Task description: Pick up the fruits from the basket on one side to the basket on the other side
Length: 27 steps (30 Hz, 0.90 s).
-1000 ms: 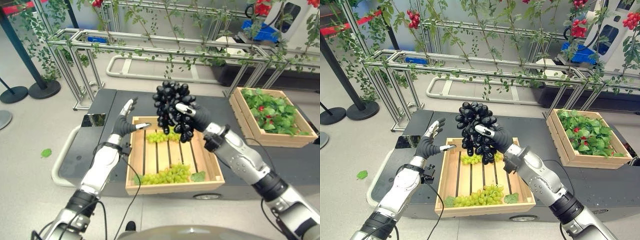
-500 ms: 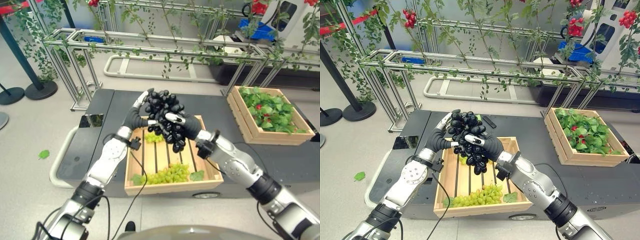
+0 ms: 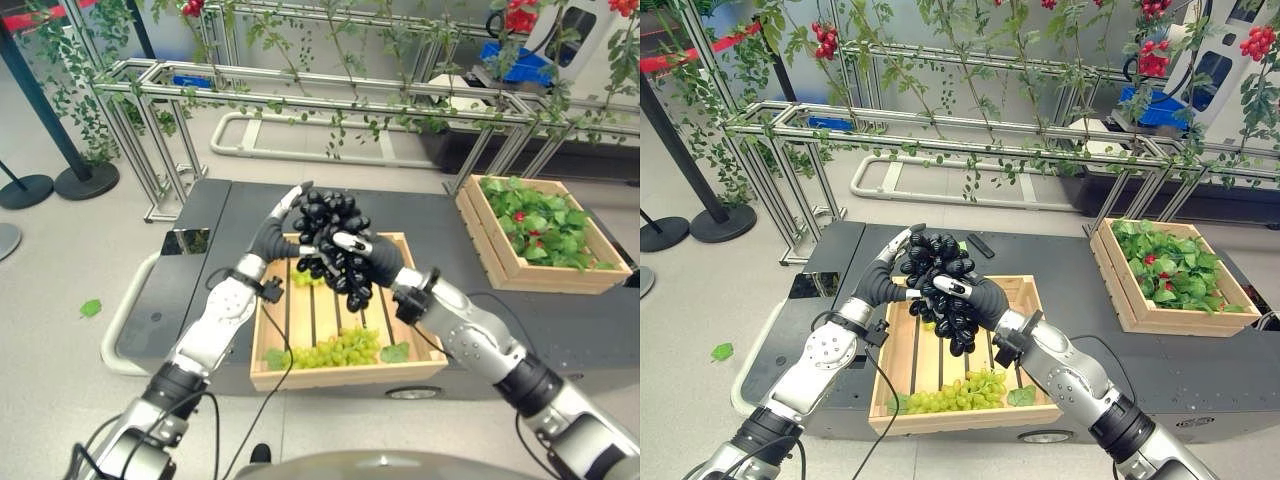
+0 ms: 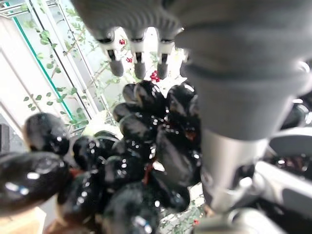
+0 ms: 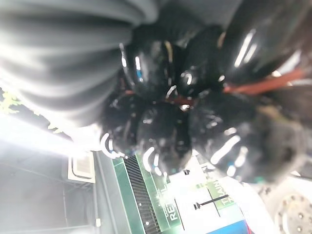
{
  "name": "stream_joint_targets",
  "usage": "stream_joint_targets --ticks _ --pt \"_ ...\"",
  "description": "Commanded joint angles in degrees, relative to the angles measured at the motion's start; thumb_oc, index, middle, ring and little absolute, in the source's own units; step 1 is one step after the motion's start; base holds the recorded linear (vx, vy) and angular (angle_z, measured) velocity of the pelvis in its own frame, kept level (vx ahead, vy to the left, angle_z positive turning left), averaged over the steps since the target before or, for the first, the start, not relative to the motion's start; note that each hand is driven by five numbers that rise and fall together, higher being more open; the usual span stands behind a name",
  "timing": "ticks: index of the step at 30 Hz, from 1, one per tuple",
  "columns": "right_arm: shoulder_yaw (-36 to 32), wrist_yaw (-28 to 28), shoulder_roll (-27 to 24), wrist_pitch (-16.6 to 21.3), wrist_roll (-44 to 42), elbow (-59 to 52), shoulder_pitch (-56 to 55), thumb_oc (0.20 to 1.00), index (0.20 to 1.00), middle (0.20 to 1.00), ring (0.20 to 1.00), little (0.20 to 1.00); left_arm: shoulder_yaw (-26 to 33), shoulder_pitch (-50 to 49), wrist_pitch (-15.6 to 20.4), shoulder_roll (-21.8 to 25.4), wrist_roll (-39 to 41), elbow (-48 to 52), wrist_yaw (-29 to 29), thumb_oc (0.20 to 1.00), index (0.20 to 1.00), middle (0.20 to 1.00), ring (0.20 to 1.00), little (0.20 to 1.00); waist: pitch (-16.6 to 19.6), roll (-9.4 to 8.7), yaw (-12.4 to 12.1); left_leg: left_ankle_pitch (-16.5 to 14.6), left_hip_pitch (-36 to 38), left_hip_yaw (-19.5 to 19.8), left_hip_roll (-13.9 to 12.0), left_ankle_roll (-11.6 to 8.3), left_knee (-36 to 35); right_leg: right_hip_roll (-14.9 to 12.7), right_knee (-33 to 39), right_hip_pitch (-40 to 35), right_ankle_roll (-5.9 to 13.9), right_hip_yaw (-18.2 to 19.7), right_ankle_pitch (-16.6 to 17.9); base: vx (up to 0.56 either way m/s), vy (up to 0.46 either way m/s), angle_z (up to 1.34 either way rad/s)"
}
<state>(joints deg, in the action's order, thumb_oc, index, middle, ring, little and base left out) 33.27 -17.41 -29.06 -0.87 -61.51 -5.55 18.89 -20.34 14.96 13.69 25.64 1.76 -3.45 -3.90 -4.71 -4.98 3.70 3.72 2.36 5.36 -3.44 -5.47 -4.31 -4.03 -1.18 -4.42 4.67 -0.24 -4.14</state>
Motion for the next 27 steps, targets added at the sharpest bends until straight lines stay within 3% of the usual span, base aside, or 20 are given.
stream_joint_targets --ticks 1,14,27 --pt "1.21 -2.31 3.82 0.81 -3.05 -3.65 -0.77 0.200 0.200 0.200 0.200 0.200 -1.36 4.17 2.57 -0.56 0.15 0.57 -0.29 1.000 1.000 1.000 1.000 1.000 3.40 -2.51 0.10 -5.47 -2.02 -0.60 1.83 2.86 4.74 -2.13 -3.03 6.25 2.64 0.13 3.45 0.00 0.000 0.00" --pt "5.31 -3.36 5.41 -0.12 -3.26 -4.10 2.92 0.200 0.200 0.200 0.200 0.200 -3.52 6.31 2.55 -0.67 0.87 0.34 1.14 1.000 1.000 1.000 1.000 1.000 3.25 -2.27 -0.03 -5.54 -2.00 -0.61 1.87 3.03 4.86 -2.03 -3.05 6.51 2.58 0.67 3.50 0.00 0.000 0.00" --pt "7.20 -5.06 5.64 -0.76 -1.67 -3.13 5.42 0.200 0.200 0.200 0.200 0.200 -11.20 11.77 0.88 2.28 2.09 -2.98 10.81 1.000 1.000 1.000 1.000 1.000 3.51 -1.78 0.80 -5.64 -1.60 -1.09 1.87 3.00 4.87 -2.04 -3.04 6.43 2.74 1.01 3.59 0.00 0.000 -0.01"
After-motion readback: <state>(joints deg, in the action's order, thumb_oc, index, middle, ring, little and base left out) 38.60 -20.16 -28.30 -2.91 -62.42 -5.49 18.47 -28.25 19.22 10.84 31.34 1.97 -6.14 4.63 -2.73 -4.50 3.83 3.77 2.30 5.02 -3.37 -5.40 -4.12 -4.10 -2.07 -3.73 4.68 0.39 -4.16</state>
